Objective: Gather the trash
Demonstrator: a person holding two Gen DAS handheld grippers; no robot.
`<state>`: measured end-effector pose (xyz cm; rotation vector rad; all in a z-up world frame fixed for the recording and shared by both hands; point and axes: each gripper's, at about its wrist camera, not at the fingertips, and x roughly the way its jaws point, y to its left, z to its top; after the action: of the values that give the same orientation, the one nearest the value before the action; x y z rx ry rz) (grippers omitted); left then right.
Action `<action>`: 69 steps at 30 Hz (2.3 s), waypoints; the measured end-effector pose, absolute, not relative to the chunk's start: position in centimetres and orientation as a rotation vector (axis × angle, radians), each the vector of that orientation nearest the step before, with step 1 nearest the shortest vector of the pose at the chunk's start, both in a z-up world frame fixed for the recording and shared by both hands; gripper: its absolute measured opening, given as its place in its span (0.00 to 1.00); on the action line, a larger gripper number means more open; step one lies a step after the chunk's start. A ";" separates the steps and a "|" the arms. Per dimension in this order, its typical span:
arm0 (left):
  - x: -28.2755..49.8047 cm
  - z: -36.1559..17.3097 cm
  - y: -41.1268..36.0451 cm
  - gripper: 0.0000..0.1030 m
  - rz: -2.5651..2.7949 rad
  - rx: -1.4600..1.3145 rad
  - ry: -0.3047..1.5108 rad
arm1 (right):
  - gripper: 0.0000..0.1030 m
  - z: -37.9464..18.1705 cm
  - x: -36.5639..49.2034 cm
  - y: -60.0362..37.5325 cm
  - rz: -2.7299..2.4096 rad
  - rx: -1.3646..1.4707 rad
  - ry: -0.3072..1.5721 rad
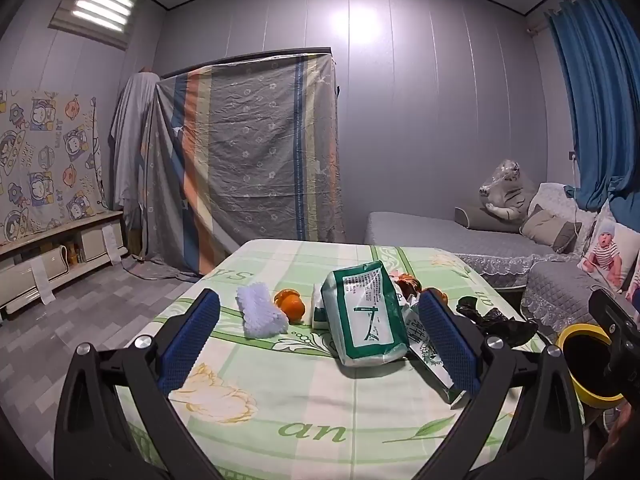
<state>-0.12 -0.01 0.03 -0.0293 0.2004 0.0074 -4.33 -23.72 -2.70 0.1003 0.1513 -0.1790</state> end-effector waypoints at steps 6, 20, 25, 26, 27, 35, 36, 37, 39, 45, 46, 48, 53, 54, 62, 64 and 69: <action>0.0 -0.5 0.1 0.93 0.007 -0.034 0.209 | 0.93 -2.7 -4.4 -23.7 -0.177 0.104 0.148; 0.1 0.0 0.1 0.93 0.005 -0.042 0.214 | 0.93 -2.7 -4.4 -23.8 -0.178 0.105 0.150; 0.1 0.1 0.0 0.92 0.004 -0.038 0.216 | 0.93 -2.6 -4.4 -23.8 -0.177 0.104 0.150; 0.1 0.1 0.0 0.92 0.003 -0.038 0.216 | 0.93 -2.6 -4.4 -23.8 -0.178 0.105 0.151; 0.1 0.2 0.0 0.92 0.003 -0.039 0.216 | 0.93 -2.6 -4.4 -23.8 -0.178 0.105 0.151; 0.4 0.1 -0.2 0.92 0.000 -0.038 0.220 | 0.93 -2.6 -4.4 -23.7 -0.178 0.105 0.151; 0.4 0.2 -0.2 0.92 0.000 -0.037 0.221 | 0.93 -2.6 -4.4 -23.7 -0.178 0.105 0.151; 0.3 0.1 -0.1 0.92 -0.001 -0.038 0.220 | 0.93 -2.6 -4.4 -23.8 -0.177 0.106 0.152; 0.3 -0.2 -0.2 0.93 0.001 -0.037 0.219 | 0.93 -2.6 -4.4 -23.8 -0.177 0.107 0.152; 0.3 -0.2 -0.2 0.92 -0.001 -0.036 0.220 | 0.93 -2.4 -4.5 -23.8 -0.177 0.107 0.152; 0.3 -0.2 -0.2 0.93 -0.003 -0.035 0.220 | 0.93 -2.4 -4.5 -23.8 -0.178 0.107 0.152; 0.3 -0.2 -0.1 0.93 -0.003 -0.034 0.221 | 0.93 -2.6 -4.4 -23.8 -0.178 0.107 0.152; 0.3 -0.3 -0.1 0.92 -0.001 -0.034 0.219 | 0.93 -2.8 -4.3 -23.9 -0.178 0.109 0.153; 0.3 -0.3 0.0 0.92 -0.001 -0.033 0.219 | 0.93 -2.7 -4.3 -23.8 -0.179 0.109 0.152; 0.4 -0.3 -0.3 0.92 -0.004 -0.031 0.224 | 0.93 -2.9 -4.3 -23.8 -0.178 0.110 0.153; 0.4 -0.3 -0.3 0.92 -0.004 -0.031 0.222 | 0.93 -2.9 -4.3 -23.8 -0.178 0.111 0.154; 0.4 -0.2 -0.3 0.92 -0.001 -0.027 0.221 | 0.93 -2.8 -4.3 -23.9 -0.178 0.112 0.154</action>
<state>0.39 -0.30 -0.22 -0.0274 0.2210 -0.0014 -4.28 -23.87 -2.81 0.1122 0.1544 -0.1779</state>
